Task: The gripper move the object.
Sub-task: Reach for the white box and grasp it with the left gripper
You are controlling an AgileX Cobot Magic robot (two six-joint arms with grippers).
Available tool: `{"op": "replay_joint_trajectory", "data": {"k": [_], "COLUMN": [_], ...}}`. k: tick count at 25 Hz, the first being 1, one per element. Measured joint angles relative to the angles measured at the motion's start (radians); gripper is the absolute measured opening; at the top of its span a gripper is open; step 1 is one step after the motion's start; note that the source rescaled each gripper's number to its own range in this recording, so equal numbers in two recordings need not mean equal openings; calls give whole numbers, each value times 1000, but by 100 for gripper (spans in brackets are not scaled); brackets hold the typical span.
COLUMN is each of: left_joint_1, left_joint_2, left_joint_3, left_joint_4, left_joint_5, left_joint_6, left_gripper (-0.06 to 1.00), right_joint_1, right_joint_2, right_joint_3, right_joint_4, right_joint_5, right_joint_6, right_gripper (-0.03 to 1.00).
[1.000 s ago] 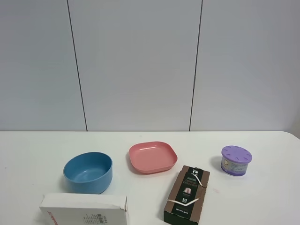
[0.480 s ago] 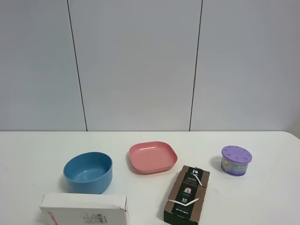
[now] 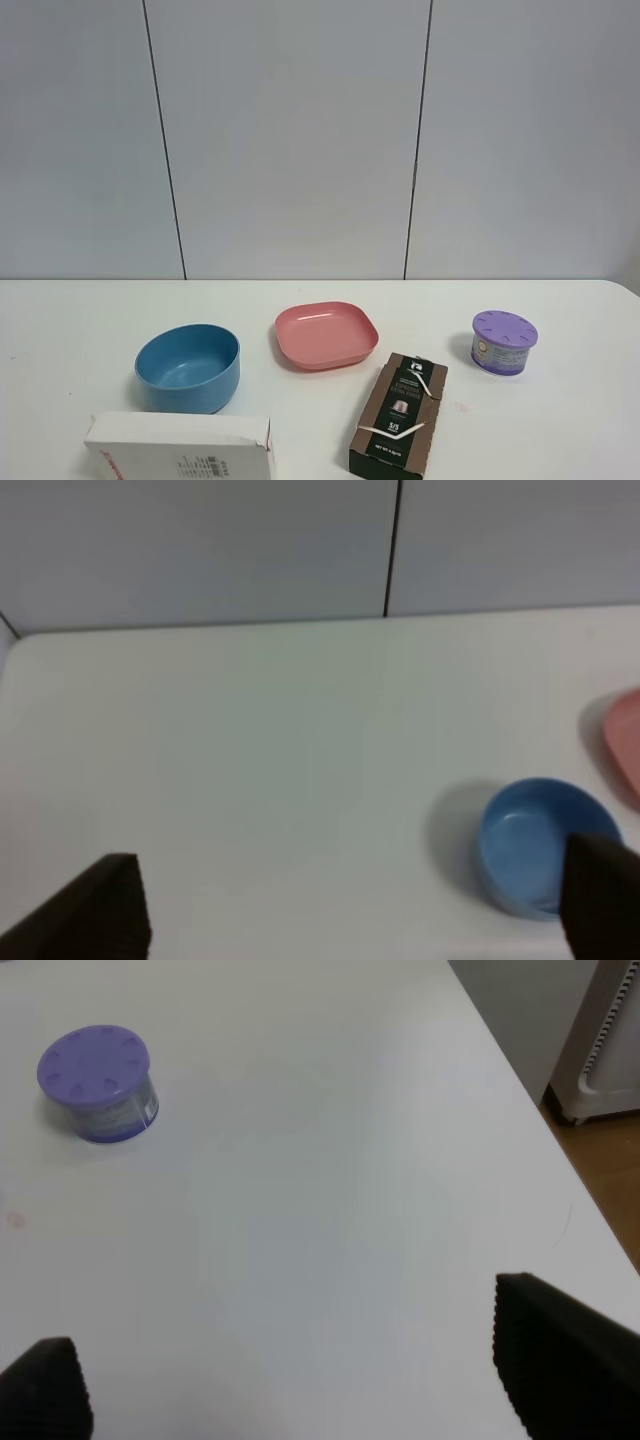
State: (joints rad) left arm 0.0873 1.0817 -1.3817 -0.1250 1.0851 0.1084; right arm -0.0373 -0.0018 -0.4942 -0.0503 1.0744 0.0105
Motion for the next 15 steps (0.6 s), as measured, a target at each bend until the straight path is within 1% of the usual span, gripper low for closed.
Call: {"op": "replay_joint_trajectory", "data": {"k": [3,5,7,10,11,15], "left_joint_1": [-47,-106,-174,-280,-317,-452], "left_joint_2": [154,233,301,380,401,439], "left_joint_3": [-72,-108,-132,-140,-137,-72], "left_joint_4": [30,49,62,65,68,97], "left_joint_5": [16,24,38,105,112,117], "left_joint_6": [26,63,126,245,284,418], "left_gripper": [100,100,100,100,100,100], "right_joint_1": [0,0,0,0,0,0], "right_joint_2": [0,0,0,0,0,0], "right_joint_3": [0,0,0,0,0,0], "right_joint_4": [0,0,0,0,0,0], "right_joint_5": [0,0,0,0,0,0], "right_joint_6": [0,0,0,0,0,0], "right_gripper": [100,100,100,100,100,100]}}
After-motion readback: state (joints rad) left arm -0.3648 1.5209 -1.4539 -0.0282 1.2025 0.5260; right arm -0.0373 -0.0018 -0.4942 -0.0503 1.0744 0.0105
